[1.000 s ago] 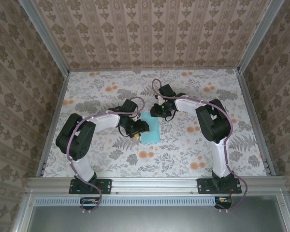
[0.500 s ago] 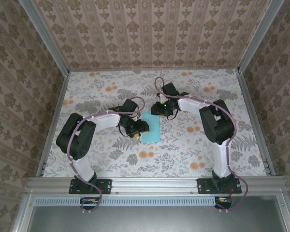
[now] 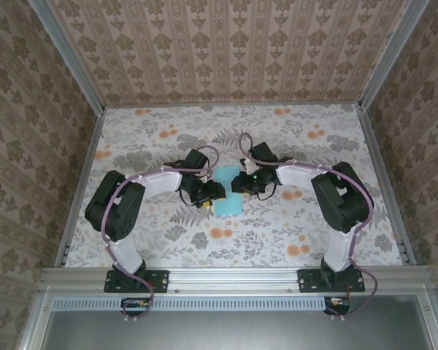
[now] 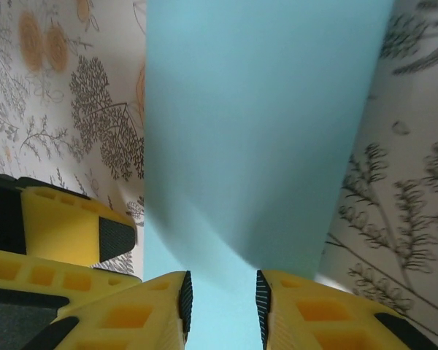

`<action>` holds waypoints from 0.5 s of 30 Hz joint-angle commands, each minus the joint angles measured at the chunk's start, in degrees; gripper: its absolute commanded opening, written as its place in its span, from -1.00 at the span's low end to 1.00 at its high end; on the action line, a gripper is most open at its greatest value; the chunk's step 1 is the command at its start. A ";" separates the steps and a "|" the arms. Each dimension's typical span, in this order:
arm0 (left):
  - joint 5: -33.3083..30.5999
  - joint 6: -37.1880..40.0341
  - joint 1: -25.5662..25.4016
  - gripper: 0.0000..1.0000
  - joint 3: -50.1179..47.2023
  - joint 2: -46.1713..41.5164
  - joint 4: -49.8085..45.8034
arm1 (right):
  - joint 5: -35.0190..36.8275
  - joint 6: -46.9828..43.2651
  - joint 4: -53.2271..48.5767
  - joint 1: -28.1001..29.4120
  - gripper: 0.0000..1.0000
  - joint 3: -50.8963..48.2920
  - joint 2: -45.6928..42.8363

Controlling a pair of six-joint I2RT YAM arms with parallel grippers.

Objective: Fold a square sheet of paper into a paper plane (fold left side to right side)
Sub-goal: Third fold the triangle at the center of the table.

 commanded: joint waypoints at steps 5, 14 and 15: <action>-0.68 0.96 0.07 0.15 1.19 0.66 -1.06 | 1.71 -1.34 -2.03 0.09 -0.37 2.09 3.49; 1.03 0.37 -0.01 0.15 1.22 1.79 0.30 | 4.88 -4.35 -5.59 -0.17 -0.45 2.09 5.11; 1.25 0.21 -0.02 0.14 1.29 1.89 0.58 | 4.93 -4.34 -5.51 -0.17 -0.45 1.82 5.15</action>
